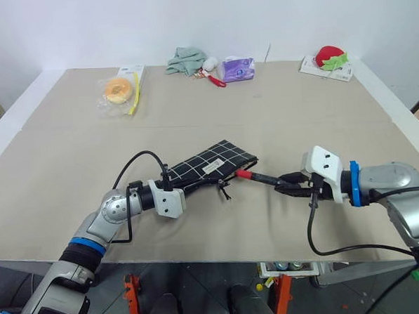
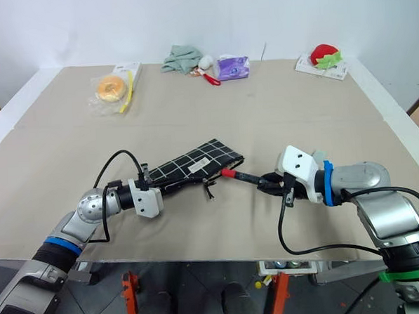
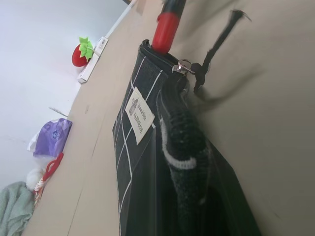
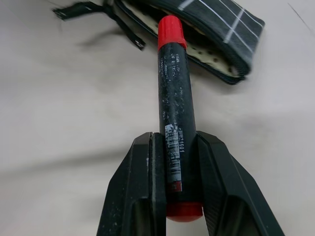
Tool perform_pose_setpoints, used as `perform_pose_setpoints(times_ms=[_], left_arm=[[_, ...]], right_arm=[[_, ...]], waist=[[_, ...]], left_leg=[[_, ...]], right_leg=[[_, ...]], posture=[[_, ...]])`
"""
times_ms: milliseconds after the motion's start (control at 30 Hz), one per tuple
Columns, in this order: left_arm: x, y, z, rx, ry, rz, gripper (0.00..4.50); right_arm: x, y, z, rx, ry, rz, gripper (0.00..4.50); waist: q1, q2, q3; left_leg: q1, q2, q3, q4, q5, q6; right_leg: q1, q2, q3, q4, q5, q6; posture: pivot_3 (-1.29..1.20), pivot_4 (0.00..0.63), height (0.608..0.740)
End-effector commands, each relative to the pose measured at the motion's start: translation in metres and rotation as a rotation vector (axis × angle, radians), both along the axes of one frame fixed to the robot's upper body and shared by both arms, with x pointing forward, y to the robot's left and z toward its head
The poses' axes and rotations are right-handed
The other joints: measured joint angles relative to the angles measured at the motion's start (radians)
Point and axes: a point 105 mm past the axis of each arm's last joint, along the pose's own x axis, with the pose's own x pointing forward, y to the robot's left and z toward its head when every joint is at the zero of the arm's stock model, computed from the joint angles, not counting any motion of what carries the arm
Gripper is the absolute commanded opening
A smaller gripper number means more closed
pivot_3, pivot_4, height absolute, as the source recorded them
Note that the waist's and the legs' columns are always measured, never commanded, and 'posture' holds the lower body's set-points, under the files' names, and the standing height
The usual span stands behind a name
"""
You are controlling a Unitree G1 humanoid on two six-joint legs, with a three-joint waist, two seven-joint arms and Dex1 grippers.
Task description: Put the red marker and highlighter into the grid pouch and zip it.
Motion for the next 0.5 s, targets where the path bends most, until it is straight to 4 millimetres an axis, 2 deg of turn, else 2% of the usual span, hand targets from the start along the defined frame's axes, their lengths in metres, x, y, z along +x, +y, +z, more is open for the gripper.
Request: perform_pose_setpoints(times_ms=[33,167,333,500], left_arm=[[-0.002,-0.003,0.018,-0.045,-0.052,-0.02,0.0],[-0.003,-0.007,0.022,-0.047,-0.06,-0.045,0.0],[-0.005,-0.019,0.038,-0.086,-0.071,-0.091,0.0],[-0.005,-0.026,0.041,-0.079,-0.049,-0.114,0.0]], right_arm=[[0.005,0.004,0.01,-0.023,-0.062,0.033,0.59],[0.01,0.016,0.01,-0.091,-0.115,0.111,0.59],[0.013,0.044,0.018,-0.166,-0.21,0.262,0.59],[0.011,0.067,0.025,-0.213,-0.273,0.395,0.59]], waist=[[0.0,0.0,0.0],[-0.001,0.0,0.0],[0.0,0.0,0.0],[0.0,0.0,0.0]], left_leg=[[0.0,0.0,0.0,0.0,0.0,0.0],[0.0,0.0,0.0,0.0,0.0,0.0],[0.0,0.0,0.0,0.0,0.0,0.0],[0.0,0.0,0.0,0.0,0.0,0.0]], right_leg=[[0.0,0.0,0.0,0.0,0.0,0.0],[0.0,0.0,0.0,0.0,0.0,0.0],[0.0,0.0,0.0,0.0,0.0,0.0],[0.0,0.0,0.0,0.0,0.0,0.0]], posture=[[0.0,0.15,0.734],[0.0,0.15,0.734],[0.0,0.15,0.734],[0.0,0.15,0.734]])
